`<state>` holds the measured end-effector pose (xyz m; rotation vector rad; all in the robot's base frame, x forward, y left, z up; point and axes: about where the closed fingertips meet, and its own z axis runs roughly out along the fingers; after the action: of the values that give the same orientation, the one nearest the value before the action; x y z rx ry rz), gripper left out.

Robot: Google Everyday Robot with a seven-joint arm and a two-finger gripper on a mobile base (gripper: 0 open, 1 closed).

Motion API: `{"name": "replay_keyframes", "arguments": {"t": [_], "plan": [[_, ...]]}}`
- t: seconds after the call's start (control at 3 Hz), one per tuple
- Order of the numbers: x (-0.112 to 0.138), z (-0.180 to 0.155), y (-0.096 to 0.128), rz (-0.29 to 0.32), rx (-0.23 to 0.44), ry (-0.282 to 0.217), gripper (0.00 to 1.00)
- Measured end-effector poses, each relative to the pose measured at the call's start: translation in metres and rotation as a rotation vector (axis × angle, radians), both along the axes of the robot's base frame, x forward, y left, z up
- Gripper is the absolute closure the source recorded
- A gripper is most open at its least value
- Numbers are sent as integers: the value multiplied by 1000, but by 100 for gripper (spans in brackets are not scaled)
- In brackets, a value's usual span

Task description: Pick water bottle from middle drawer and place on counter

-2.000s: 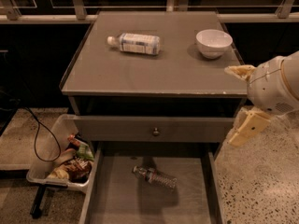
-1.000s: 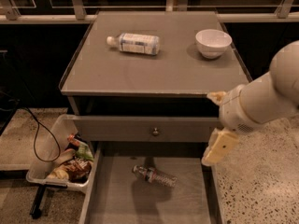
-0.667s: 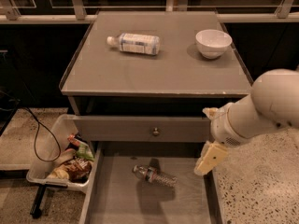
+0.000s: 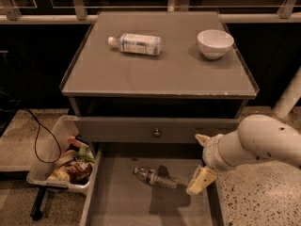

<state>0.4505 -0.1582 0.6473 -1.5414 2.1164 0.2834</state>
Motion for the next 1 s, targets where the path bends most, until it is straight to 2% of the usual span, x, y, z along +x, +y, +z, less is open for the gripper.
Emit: {"name": "replay_keyframes", "arguments": {"t": [0.33,0.67,1.0], "plan": [[-2,-10,5,-5,1,11,0],[1,-47,15,5,40,8,0],[8,-101,25,10,92,12,0]]}}
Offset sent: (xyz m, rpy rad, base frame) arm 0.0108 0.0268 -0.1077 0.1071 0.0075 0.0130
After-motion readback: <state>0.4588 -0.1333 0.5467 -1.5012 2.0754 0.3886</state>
